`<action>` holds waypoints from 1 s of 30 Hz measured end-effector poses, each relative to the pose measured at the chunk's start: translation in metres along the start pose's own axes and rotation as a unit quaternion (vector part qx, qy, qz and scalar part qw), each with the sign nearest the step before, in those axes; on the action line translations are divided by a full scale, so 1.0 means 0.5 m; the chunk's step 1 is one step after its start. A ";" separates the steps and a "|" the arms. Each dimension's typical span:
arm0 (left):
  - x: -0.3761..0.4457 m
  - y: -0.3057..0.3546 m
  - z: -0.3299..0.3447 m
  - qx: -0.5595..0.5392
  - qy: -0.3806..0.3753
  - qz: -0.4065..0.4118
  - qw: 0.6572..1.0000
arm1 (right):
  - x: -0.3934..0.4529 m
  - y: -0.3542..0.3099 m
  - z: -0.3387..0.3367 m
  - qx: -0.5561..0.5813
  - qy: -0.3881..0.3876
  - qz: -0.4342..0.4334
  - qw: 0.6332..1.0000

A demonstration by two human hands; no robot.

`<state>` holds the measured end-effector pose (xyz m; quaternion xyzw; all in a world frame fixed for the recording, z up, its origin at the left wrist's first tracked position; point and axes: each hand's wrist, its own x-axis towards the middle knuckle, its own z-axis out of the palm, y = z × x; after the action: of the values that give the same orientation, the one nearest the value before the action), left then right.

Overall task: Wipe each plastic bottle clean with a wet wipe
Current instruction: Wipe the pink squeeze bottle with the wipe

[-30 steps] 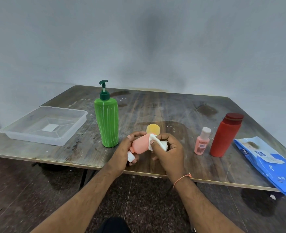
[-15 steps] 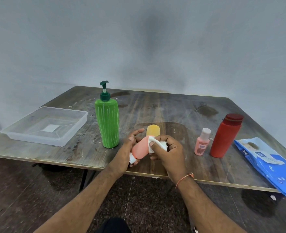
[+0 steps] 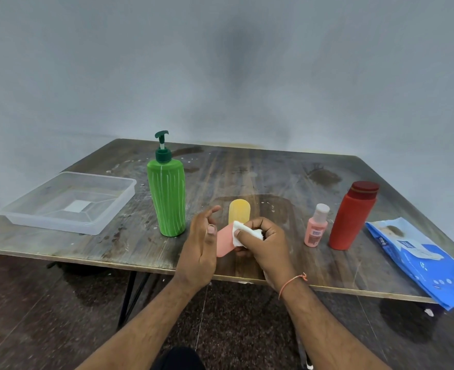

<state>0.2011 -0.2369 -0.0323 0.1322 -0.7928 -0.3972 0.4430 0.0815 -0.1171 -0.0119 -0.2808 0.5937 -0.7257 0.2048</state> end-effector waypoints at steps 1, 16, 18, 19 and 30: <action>0.002 -0.002 0.002 -0.007 0.000 -0.007 1.000 | -0.002 -0.001 -0.003 0.003 -0.003 0.005 1.000; 0.050 0.070 -0.022 0.100 -0.036 0.252 0.962 | -0.023 -0.053 -0.036 0.036 -0.058 0.187 0.980; 0.057 0.071 -0.027 0.166 -0.043 0.298 0.939 | -0.025 -0.062 -0.041 0.052 -0.060 0.204 0.976; 0.059 0.074 -0.026 0.157 -0.035 0.294 0.942 | -0.026 -0.064 -0.043 0.064 -0.058 0.206 0.975; 0.048 0.063 -0.055 0.103 -0.185 -0.059 0.976 | -0.036 -0.054 -0.108 0.070 0.008 0.123 0.990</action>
<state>0.2139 -0.2443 0.0137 0.1478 -0.8885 -0.3564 0.2484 0.0609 -0.0599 0.0042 -0.1844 0.5732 -0.7369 0.3072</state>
